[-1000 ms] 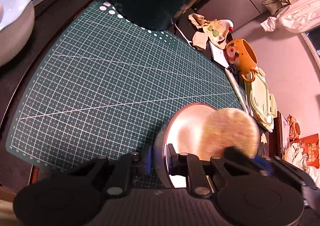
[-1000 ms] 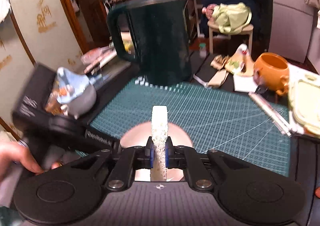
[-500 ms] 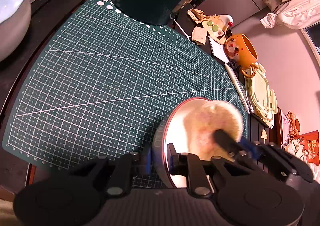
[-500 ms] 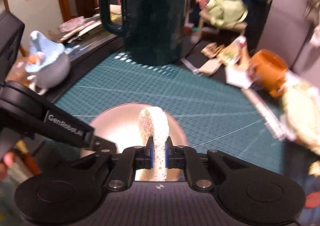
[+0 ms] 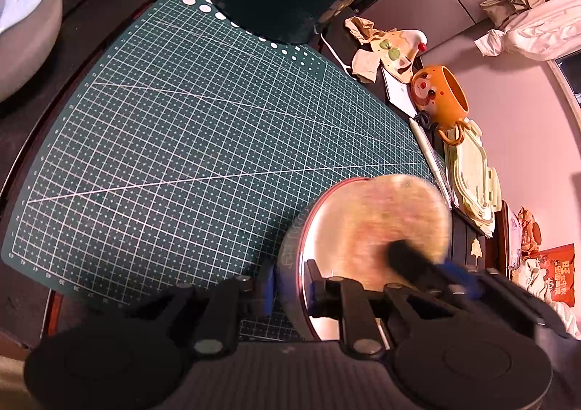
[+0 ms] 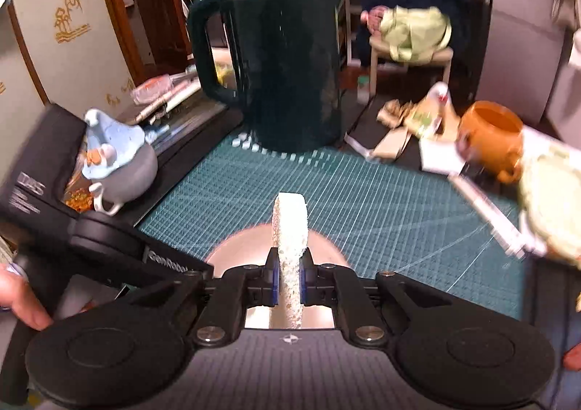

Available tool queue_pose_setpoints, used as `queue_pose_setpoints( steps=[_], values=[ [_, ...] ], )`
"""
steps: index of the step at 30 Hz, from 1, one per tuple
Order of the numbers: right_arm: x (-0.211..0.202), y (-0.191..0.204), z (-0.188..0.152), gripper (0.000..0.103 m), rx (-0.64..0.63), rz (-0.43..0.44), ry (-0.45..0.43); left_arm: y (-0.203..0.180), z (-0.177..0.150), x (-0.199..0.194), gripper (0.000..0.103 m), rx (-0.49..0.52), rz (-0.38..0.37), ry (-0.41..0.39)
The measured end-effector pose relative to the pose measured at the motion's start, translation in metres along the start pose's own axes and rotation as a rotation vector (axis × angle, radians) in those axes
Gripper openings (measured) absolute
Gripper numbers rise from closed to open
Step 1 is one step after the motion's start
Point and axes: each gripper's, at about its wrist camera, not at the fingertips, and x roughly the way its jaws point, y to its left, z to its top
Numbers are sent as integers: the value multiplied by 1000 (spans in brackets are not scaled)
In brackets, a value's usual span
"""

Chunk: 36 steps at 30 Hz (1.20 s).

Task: Clean bowl
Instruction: 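Hold the bowl with the left gripper while the right gripper rubs the sponge inside, then hold the bowl with the left gripper while the right gripper scrubs the inner wall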

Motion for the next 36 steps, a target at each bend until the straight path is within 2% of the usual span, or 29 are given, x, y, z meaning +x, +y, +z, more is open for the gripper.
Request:
queue_pose_setpoints(
  steps=[3, 6, 9, 13, 17, 20, 24, 26, 30, 36],
  values=[
    [13, 0, -4, 9, 20, 61, 25, 1, 0, 1, 16, -1, 2, 3],
    [21, -2, -6, 9, 27, 45, 59, 1, 0, 1, 20, -8, -14, 4],
    [20, 1, -8, 9, -13, -58, 77, -1, -1, 1, 20, 6, -4, -1],
    [9, 10, -8, 9, -101, -179, 45, 1, 0, 1, 20, -2, -10, 2],
    [-11, 14, -2, 9, -137, -215, -9, 1, 1, 1, 20, -4, -10, 2],
    [-24, 5, 5, 9, -69, -131, -50, 1, 0, 1, 20, -6, -10, 3],
    [-15, -11, 4, 9, 69, 42, -12, 1, 0, 1, 20, -8, -10, 1],
    [-3, -10, 0, 9, 79, 44, 18, 1, 0, 0, 20, -9, -9, 0],
    [21, -15, -6, 9, 147, 133, 93, 2, -1, 1, 21, -10, -5, -1],
    [21, -8, -7, 9, 59, -22, 112, 2, -1, 0, 22, -4, -3, -7]
  ],
)
